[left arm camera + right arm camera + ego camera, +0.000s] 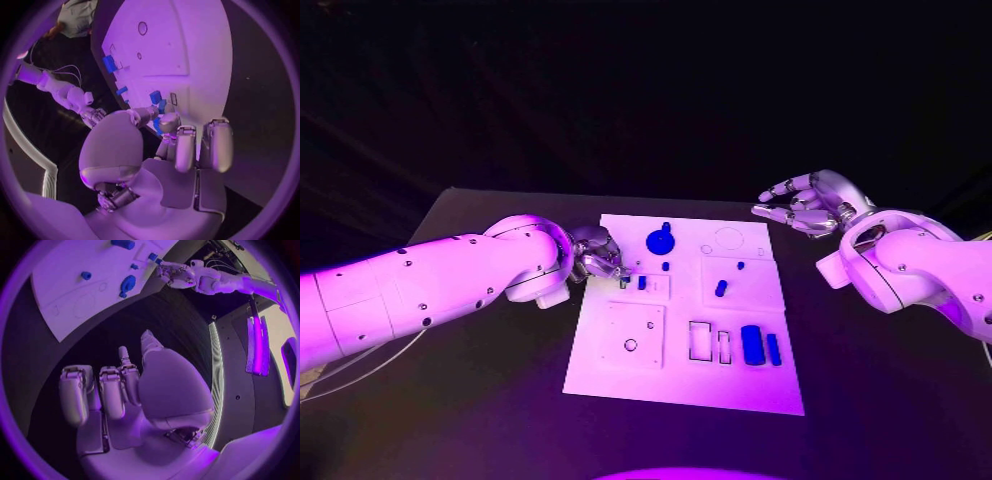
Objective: Assemble the parts on the task board
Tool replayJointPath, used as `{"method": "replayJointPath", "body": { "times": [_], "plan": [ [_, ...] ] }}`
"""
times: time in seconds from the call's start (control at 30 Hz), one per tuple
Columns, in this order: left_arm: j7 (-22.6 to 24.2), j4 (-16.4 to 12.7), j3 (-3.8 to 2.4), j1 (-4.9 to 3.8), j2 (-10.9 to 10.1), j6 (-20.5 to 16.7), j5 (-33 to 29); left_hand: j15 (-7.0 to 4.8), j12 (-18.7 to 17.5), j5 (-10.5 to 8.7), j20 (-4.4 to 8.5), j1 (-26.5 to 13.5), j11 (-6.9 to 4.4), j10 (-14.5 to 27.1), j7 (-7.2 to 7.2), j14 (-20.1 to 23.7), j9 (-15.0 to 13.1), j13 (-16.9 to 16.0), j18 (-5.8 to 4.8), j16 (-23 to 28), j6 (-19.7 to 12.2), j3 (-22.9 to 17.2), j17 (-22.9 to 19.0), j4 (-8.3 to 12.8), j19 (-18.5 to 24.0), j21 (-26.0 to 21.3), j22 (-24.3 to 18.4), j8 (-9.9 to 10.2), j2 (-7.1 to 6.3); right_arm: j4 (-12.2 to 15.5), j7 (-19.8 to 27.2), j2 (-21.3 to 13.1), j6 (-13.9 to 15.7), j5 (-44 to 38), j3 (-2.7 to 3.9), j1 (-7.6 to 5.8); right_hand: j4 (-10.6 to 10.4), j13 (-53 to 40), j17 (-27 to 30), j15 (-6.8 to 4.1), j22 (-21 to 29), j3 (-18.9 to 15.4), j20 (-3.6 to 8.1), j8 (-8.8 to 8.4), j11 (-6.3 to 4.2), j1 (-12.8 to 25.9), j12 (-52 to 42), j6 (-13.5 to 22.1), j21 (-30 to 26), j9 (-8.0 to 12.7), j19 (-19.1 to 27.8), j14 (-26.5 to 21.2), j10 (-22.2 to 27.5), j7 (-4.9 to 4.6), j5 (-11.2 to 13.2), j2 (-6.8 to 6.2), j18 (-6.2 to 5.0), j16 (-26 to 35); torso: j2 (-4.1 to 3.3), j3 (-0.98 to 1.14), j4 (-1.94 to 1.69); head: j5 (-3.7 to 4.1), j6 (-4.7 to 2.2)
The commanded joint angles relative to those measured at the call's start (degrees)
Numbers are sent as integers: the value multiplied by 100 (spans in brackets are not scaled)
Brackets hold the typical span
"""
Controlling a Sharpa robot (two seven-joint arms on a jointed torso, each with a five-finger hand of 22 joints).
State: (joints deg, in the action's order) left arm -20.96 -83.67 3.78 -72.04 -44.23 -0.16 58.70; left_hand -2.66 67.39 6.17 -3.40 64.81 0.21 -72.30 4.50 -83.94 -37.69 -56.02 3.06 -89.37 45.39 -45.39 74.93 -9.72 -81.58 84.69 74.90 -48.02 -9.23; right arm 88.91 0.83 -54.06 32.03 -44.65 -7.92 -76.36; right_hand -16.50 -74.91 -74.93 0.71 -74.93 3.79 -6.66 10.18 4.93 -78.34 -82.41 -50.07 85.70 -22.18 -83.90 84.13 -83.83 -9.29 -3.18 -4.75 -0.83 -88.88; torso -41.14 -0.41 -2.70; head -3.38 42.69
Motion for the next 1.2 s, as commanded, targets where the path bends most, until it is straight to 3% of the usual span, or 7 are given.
{"method": "replayJointPath", "body": {
  "times": [0.03,0.27,0.6,1.2],
  "plan": [
    [158,11,-1,7,31,116,423,-47,33,32,-1,-42,-15,-42,-7,-594,-4,-4,-44,-39,57,-1119,1471,1100,-29,35,502,-23,-10,3,46,-7,-95,-16,0,4,9,-868,-1082,-37,-1163,-26,38,37,-34,40,16,31,-27,-9,-360,486,-21,-11,30,-1,-41,28,2,0,0,13,21],
    [114,65,0,11,72,209,555,-47,40,28,0,-41,-16,-50,-7,-596,-2,-15,-44,-43,59,-1119,1477,1102,-28,34,501,-23,-13,2,49,-9,-100,-15,0,7,9,-868,-1082,-37,-1163,-26,38,37,-34,40,16,31,-27,-9,-360,486,-21,-11,30,-1,-41,28,4,0,6,12,7],
    [-8,91,0,11,79,498,574,-48,61,26,1,-38,-18,-72,-10,-600,1,-48,-45,-51,68,-1118,1489,1108,-30,36,504,-22,-22,-4,56,-4,-98,-15,0,11,9,-868,-1082,-37,-1163,-26,38,37,-34,40,16,31,-27,-9,-360,486,-21,-11,30,-1,-41,28,1,-4,7,4,46],
    [-94,107,-1,11,83,588,526,-49,79,28,2,-32,-21,-97,-14,-603,7,-74,-46,-57,86,-1119,1498,1120,-33,38,509,-21,-37,-5,72,-4,-72,-14,0,18,12,-874,-1086,-39,-1159,-31,39,46,-36,42,9,37,-34,-10,-357,487,-29,-10,30,11,-43,27,2,3,1,10,75]
  ]
}}
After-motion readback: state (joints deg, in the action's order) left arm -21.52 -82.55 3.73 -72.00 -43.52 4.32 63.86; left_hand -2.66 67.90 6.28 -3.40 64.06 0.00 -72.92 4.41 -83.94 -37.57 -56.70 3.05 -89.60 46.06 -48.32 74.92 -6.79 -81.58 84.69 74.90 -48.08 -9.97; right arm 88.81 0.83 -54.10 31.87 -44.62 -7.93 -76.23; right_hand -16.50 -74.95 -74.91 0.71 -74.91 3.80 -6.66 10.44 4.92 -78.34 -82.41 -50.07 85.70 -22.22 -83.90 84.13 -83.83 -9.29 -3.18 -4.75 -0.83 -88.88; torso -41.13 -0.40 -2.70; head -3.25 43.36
